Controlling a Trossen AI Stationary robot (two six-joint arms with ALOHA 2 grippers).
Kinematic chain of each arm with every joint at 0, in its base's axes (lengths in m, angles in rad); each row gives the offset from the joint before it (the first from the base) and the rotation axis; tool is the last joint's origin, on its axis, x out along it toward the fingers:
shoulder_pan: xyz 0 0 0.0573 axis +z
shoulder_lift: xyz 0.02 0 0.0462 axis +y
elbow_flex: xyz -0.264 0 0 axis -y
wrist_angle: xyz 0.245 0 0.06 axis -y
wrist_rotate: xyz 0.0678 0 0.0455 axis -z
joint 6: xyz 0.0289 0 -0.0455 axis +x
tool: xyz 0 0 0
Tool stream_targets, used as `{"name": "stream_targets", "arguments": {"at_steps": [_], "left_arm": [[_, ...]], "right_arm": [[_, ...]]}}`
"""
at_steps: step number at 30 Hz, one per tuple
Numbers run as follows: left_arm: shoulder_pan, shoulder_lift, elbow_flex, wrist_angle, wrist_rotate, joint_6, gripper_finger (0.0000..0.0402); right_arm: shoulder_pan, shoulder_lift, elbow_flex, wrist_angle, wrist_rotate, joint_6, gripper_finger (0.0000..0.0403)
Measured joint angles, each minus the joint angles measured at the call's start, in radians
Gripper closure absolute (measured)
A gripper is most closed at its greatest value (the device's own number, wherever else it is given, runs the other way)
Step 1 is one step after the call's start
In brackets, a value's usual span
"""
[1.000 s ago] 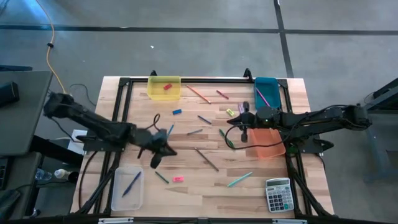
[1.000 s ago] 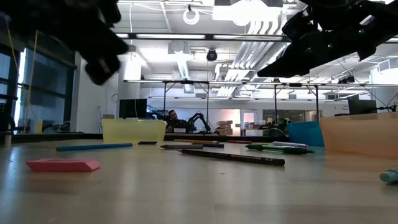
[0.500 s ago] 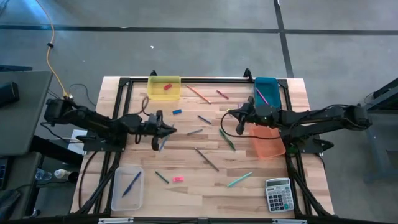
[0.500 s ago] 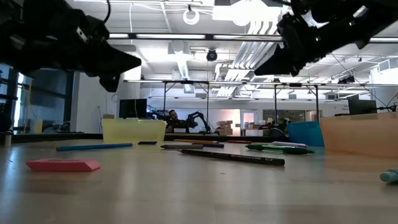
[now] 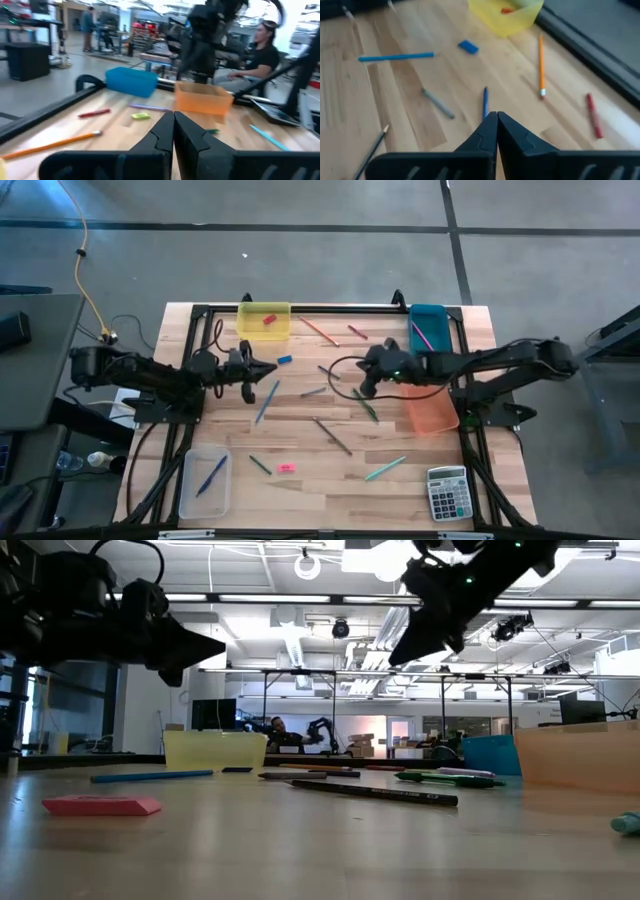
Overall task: Sort crayons/erasers/pens/pencils in bins
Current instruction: Put the blue crayon into the orange bin
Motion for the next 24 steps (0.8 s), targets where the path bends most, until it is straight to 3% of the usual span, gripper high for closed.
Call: {"name": "stream_targets", "arguments": {"at_steps": [6,17,24], "left_arm": [[0.078,0.000,0.000,-0.006,0.004,0.009,0.0401],[0.103,0.000,0.000,-0.011,0.006,0.009,0.0401],[0.103,0.000,0.000,-0.012,0.005,0.009,0.0402]], "right_arm": [[-0.003,0.183,0.081,-0.010,-0.048,0.005,0.0394],[-0.117,0.465,0.229,-0.016,-0.194,0.013,0.0278],[-0.169,0.600,0.318,-0.058,-0.238,-0.013,0.0266]]}}
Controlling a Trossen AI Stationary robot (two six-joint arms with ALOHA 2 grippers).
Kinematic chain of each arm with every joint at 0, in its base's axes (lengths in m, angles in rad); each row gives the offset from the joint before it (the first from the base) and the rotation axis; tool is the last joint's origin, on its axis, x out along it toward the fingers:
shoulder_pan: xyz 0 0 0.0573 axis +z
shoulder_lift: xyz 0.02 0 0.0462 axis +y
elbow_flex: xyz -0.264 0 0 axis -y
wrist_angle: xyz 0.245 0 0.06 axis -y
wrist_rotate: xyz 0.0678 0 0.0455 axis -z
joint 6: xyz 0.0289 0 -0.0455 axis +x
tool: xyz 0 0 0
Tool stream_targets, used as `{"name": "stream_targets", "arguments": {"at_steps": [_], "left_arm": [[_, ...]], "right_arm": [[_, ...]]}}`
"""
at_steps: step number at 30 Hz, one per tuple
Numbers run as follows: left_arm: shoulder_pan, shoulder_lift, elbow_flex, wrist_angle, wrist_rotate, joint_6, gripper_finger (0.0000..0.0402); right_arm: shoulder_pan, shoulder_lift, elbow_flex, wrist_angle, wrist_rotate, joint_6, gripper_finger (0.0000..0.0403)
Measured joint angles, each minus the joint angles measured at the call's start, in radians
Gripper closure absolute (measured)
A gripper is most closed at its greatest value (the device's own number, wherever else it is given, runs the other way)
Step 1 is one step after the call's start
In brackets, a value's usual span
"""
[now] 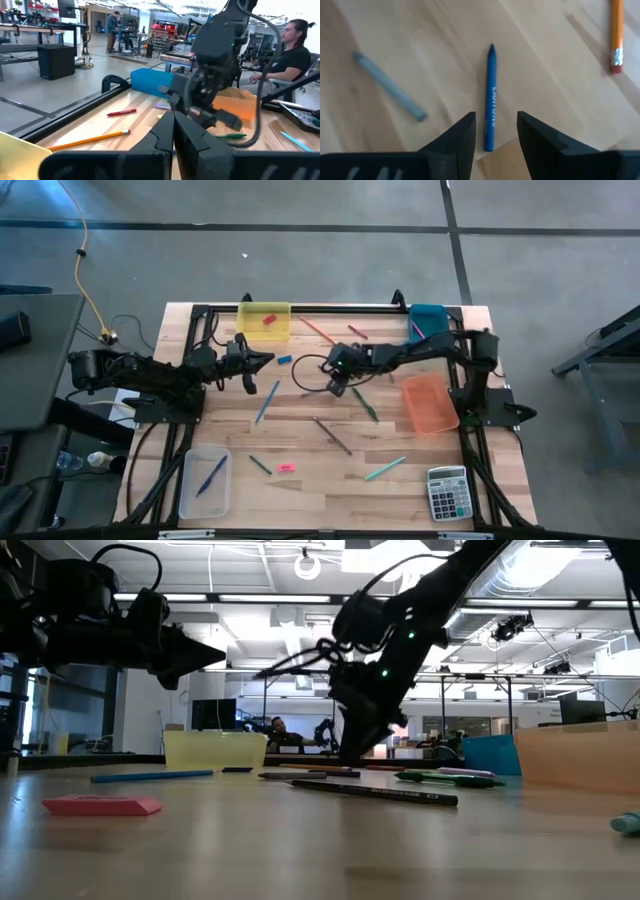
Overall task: Sort crayons/erasers/pens/pencils in bins
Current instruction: Put the blue crayon into the orange bin
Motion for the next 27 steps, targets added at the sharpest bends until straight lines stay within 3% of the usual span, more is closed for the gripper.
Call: {"name": "stream_targets", "arguments": {"at_steps": [11,23,27], "left_arm": [[0.000,0.000,0.000,-0.022,-0.001,0.000,0.0401],[0.000,0.000,0.000,-0.022,-0.001,0.000,0.0402],[0.000,0.000,0.000,-0.022,-0.001,0.000,0.0401]], "right_arm": [[-0.016,0.056,0.022,-0.035,-0.022,0.016,0.0270],[-0.016,0.059,0.023,-0.089,-0.015,0.019,0.0392],[-0.014,0.054,0.022,-0.094,-0.016,0.041,0.0391]]}}
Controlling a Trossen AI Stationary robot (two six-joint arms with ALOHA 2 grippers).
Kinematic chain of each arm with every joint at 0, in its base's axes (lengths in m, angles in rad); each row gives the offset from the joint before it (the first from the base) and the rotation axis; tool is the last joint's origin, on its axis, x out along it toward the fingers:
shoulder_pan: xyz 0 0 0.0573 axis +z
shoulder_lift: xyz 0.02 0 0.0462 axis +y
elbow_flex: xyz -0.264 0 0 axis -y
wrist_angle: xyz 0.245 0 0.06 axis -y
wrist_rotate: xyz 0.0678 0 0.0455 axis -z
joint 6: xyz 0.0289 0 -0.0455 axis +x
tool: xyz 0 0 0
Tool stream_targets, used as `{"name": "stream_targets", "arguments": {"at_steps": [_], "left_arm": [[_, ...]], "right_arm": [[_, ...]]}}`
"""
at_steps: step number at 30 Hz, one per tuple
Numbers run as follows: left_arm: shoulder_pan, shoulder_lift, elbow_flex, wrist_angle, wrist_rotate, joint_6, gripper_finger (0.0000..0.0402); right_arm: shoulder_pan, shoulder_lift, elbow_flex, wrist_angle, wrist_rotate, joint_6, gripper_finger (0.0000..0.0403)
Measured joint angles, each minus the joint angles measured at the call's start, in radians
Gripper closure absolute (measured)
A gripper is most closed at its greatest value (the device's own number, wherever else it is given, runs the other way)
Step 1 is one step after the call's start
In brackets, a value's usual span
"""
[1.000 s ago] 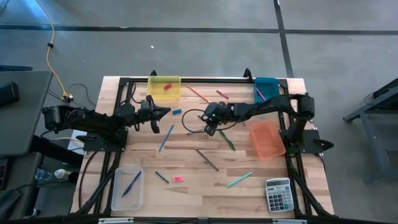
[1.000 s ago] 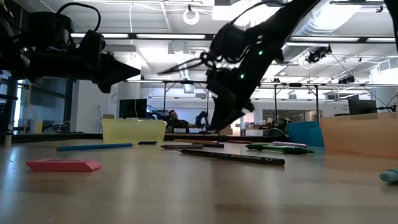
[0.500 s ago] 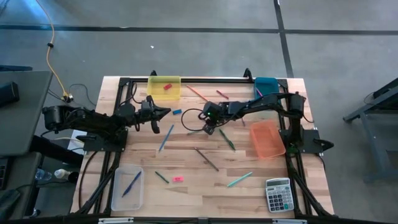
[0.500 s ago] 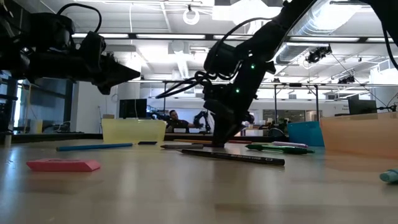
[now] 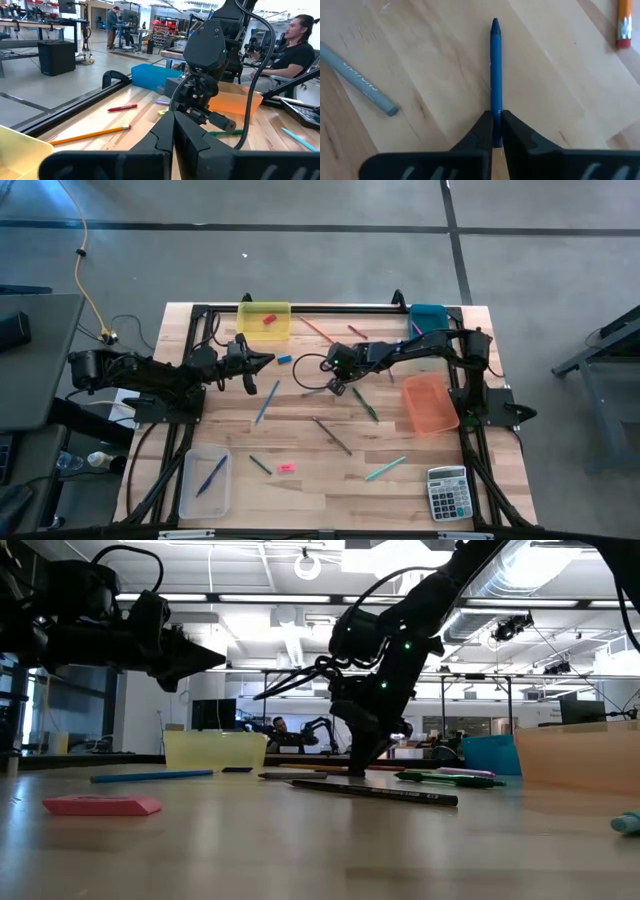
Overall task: Sort crayons/erasers/pens/pencils in bins
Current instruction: Put the blue crayon into the orange bin
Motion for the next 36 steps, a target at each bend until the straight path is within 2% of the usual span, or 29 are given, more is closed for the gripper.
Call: {"name": "stream_targets", "arguments": {"at_steps": [8,16,23,28,32,36], "left_arm": [[0.000,0.000,0.000,-0.003,0.000,0.000,0.0402],[0.000,0.000,0.000,-0.004,0.000,0.000,0.0401],[0.000,0.000,0.000,-0.007,0.000,0.000,0.0401],[-0.001,0.000,0.000,-0.007,0.000,-0.001,0.0401],[-0.001,0.000,0.000,-0.008,0.000,-0.002,0.0401],[-0.001,0.000,0.000,-0.009,0.000,-0.002,0.0402]], "right_arm": [[0.007,-0.071,0.032,-0.160,-0.025,0.075,0.0380],[0.075,-0.260,0.041,-0.326,0.017,0.178,0.0380],[0.181,-0.468,0.041,-0.644,0.044,0.421,0.0380],[0.260,-0.570,0.038,-0.942,0.043,0.647,0.0379],[0.298,-0.631,-0.027,-1.103,0.031,0.811,0.0380],[0.312,-0.699,-0.181,-1.040,-0.062,0.875,0.0384]]}}
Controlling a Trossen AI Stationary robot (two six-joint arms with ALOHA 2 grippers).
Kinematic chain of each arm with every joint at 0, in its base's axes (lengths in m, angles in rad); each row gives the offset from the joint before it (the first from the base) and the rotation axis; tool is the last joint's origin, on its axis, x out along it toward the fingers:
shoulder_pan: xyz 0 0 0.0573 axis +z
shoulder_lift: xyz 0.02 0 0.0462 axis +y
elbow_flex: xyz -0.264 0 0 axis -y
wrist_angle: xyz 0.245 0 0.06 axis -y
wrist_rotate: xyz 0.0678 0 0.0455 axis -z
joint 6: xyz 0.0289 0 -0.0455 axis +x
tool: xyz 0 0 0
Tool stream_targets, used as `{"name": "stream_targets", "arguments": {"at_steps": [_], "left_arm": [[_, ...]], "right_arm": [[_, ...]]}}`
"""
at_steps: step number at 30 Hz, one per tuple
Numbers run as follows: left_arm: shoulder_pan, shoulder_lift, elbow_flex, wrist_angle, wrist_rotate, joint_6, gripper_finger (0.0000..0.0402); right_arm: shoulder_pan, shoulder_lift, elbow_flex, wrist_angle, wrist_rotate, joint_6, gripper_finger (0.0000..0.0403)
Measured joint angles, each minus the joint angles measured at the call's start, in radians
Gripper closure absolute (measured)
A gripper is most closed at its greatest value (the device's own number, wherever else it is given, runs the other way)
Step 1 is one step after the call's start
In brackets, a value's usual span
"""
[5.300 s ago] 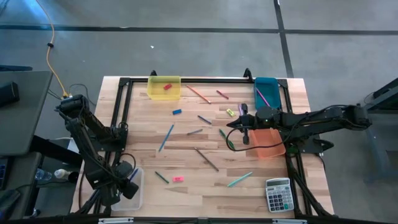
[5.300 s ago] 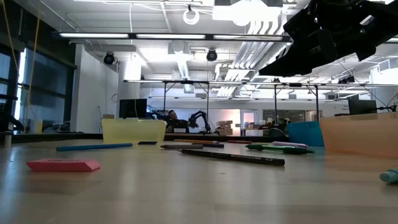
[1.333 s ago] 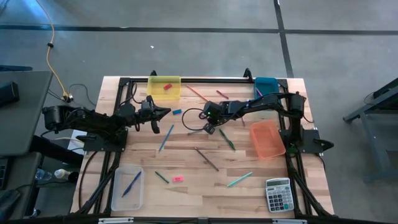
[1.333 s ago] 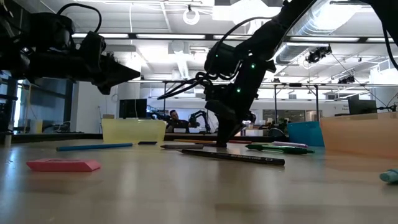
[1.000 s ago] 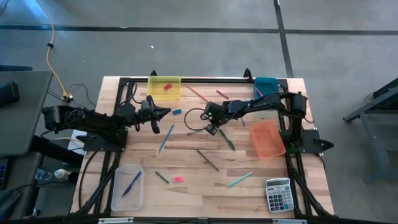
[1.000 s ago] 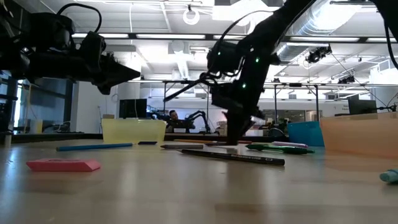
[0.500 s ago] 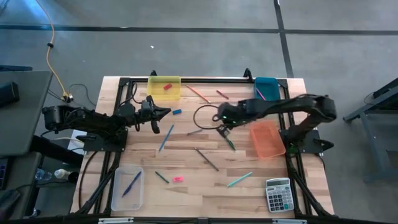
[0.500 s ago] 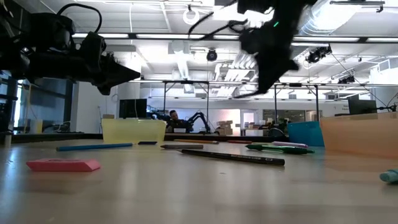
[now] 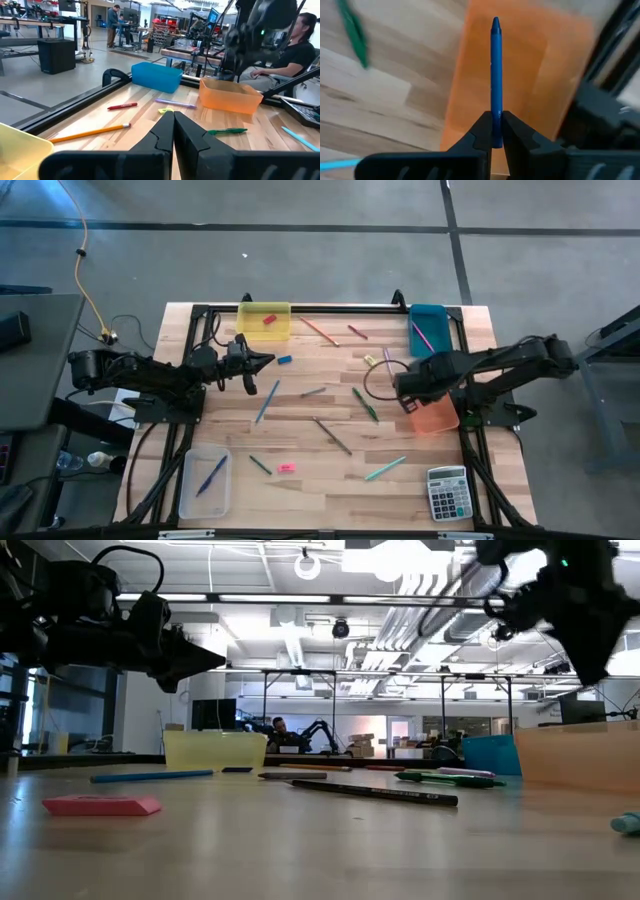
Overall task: Sort crayons/erasers/pens/pencils in bins
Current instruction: Put the blue crayon into the orange bin, then put the blue pencil into the blue bin
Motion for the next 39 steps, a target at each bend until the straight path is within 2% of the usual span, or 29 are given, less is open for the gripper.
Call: {"name": "stream_targets", "arguments": {"at_steps": [6,13,20,28,34,39], "left_arm": [[0.000,0.000,0.000,-0.002,0.000,0.000,0.0401],[0.000,0.000,0.000,-0.006,0.000,0.001,0.0401],[0.000,0.000,0.000,-0.006,0.000,0.013,0.0401],[0.000,0.000,0.000,-0.035,0.009,-0.016,0.0401],[-0.001,0.000,0.000,-0.112,-0.001,-0.024,0.0401],[-0.001,0.000,0.000,-0.119,-0.005,-0.016,0.0401]], "right_arm": [[-0.001,-0.047,-0.243,0.231,-0.092,0.038,0.0396],[-0.001,-0.047,-0.371,0.356,-0.105,0.093,0.0395],[-0.004,-0.047,-0.402,0.375,-0.031,0.098,0.0395],[-0.003,-0.047,-0.403,0.375,0.054,0.033,0.0391],[-0.003,-0.047,-0.403,0.371,0.080,-0.010,0.0341],[-0.003,-0.047,-0.403,0.366,0.038,-0.040,0.0304]]}}
